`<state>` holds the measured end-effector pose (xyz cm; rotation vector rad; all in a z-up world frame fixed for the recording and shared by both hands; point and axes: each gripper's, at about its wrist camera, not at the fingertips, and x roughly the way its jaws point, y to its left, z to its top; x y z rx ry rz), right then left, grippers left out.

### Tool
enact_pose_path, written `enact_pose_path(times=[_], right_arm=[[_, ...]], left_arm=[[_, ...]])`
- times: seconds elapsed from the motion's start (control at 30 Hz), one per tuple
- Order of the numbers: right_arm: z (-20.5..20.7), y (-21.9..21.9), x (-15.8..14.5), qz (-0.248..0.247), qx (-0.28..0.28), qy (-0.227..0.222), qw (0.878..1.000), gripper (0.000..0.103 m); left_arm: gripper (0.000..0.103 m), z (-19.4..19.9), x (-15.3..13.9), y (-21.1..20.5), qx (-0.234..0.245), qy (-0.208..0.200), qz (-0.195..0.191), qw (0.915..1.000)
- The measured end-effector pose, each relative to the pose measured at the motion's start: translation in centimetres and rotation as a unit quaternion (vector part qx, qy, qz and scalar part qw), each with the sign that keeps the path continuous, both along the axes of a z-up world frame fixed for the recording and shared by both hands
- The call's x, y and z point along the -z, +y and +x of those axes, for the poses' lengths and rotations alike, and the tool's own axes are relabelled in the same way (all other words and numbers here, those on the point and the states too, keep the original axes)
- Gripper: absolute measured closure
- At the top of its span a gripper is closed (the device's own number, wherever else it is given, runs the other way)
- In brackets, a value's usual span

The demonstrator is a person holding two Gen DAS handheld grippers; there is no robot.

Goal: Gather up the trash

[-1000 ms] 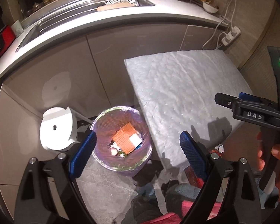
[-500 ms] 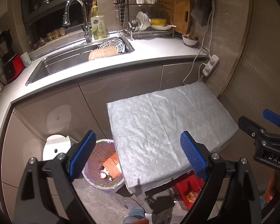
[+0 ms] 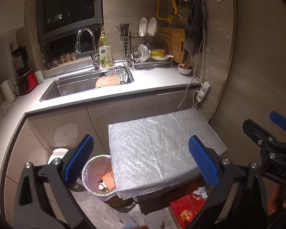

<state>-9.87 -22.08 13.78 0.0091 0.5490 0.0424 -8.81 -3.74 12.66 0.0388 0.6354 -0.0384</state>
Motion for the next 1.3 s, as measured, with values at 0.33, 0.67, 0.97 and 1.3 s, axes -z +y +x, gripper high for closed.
enact_pose_path(times=[0.33,0.67,0.97,1.3], right_arm=[[-1.6,-0.8,-1.2,-0.005,-0.011,-0.026,1.000,0.002],[-2.5,-1.0,-1.7,0.006,-0.014,-0.040,0.999,0.002],[-2.4,-0.6,-1.5,0.007,-0.023,-0.036,0.999,0.002],[-2.5,-0.4,-1.6,0.004,-0.029,-0.038,0.999,0.002]], left_arm=[[0.008,-1.8,-1.5,-1.8,-0.010,-0.019,0.013,0.9997],[0.008,-2.1,-2.0,-1.6,-0.017,-0.023,0.009,0.9996],[0.008,-2.4,-2.1,-1.4,-0.019,-0.021,0.007,0.9996],[0.008,-2.5,-2.2,-1.4,-0.017,-0.025,0.005,0.9995]])
